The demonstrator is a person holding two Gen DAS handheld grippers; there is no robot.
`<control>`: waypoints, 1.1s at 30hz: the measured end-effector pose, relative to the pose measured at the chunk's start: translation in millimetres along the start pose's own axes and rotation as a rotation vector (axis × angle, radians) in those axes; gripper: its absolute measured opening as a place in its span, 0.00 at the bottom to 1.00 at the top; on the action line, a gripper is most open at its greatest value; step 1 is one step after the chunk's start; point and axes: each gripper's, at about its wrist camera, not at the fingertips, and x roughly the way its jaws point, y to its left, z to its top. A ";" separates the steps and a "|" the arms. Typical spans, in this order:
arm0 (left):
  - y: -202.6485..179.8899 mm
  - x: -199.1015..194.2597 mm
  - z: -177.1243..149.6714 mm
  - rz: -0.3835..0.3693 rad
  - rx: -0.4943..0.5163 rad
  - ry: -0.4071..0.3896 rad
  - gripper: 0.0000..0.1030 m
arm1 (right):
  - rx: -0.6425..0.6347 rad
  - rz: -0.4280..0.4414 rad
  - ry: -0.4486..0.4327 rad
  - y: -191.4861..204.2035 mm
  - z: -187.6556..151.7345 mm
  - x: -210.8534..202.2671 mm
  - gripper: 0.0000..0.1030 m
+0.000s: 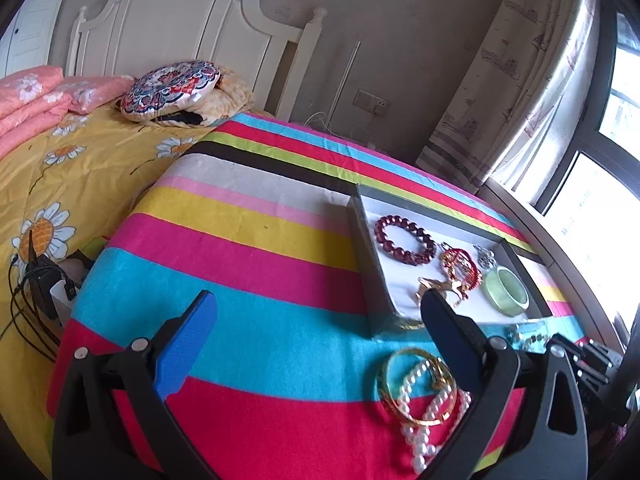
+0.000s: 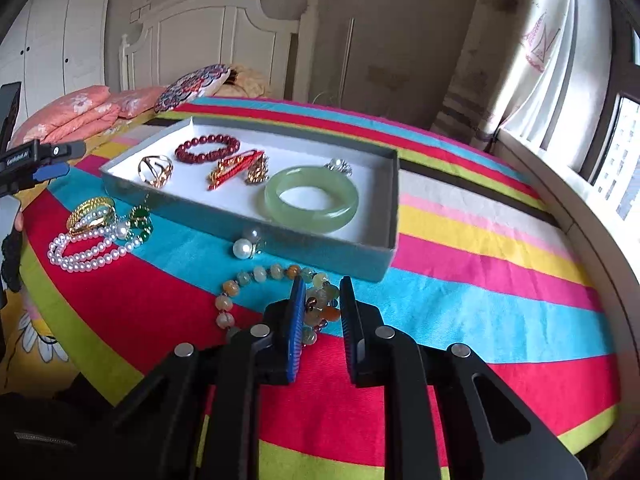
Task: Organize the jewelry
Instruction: 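Move both grippers back over the jewelry pile beside the tray, then grasp the multicolour stone bead bracelet with the right gripper and lift it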
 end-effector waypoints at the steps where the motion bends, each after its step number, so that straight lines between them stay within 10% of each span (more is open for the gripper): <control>1: -2.4 -4.7 -3.6 -0.025 0.004 0.005 0.98 | -0.005 -0.007 -0.012 -0.6 0.6 -3.9 0.17; 18: -70.1 -0.6 -48.4 -0.067 0.335 0.137 0.79 | -0.003 0.004 -0.022 -1.2 -5.5 -6.6 0.17; 33: -72.7 19.2 -45.2 -0.078 0.370 0.180 0.56 | 0.009 0.008 -0.035 -1.5 -8.3 -8.4 0.17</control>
